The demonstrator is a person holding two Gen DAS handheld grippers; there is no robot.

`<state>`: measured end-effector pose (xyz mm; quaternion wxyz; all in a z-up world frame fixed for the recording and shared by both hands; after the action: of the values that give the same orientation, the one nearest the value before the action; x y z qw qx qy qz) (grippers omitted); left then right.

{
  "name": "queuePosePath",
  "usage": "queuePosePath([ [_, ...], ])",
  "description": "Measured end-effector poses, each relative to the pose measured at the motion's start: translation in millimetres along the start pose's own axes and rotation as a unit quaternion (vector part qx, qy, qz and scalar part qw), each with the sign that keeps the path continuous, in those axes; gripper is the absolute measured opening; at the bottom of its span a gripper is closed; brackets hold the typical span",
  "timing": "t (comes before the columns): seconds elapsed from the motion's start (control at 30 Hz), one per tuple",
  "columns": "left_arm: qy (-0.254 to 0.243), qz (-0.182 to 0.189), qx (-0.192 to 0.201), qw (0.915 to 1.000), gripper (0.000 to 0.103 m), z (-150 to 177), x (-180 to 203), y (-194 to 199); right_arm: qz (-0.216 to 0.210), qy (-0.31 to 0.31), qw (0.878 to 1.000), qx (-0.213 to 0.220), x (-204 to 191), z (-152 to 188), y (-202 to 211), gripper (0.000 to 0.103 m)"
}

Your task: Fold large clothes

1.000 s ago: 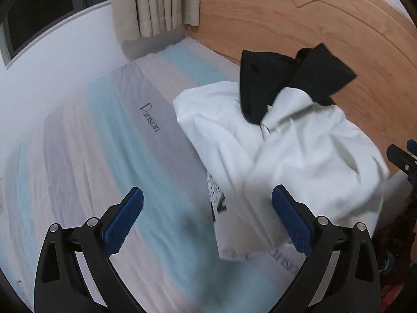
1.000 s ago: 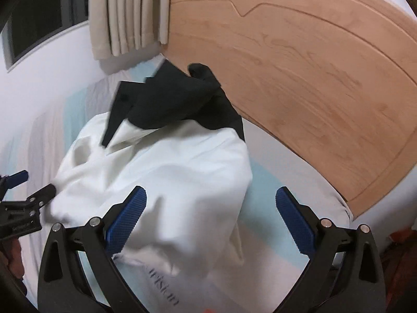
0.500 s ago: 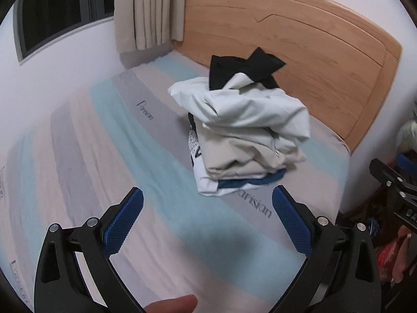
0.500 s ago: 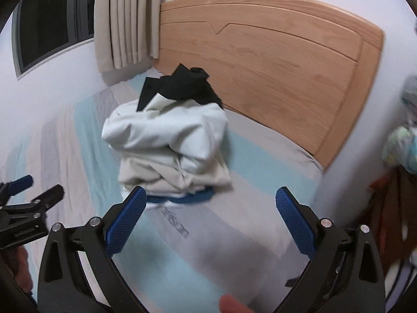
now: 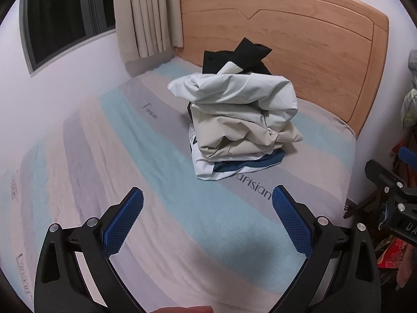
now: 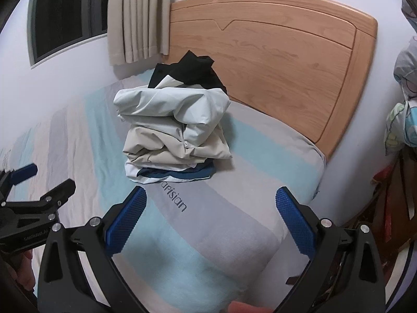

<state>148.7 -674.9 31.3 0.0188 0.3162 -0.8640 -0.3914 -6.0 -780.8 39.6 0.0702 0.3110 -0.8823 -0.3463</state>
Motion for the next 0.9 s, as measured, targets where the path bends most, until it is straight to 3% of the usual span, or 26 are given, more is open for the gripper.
queuePosePath([
  [0.9,0.010,0.001,0.002,0.9999,0.097,9,-4,2,0.003,-0.001,1.000,-0.002,-4,-3,-3,0.096],
])
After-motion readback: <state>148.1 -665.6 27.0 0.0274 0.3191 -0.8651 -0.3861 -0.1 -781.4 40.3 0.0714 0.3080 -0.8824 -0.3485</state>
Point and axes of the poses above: each gripper's, at about its wrist camera, not at the fingertips, and y roughly against the way its jaws point, x to its right, z to its underside, the point moved 2 cm from there along -y, roughly the way its jaws point, and after that the axes turned 10 degrees about -y, right-handed, at the moved point
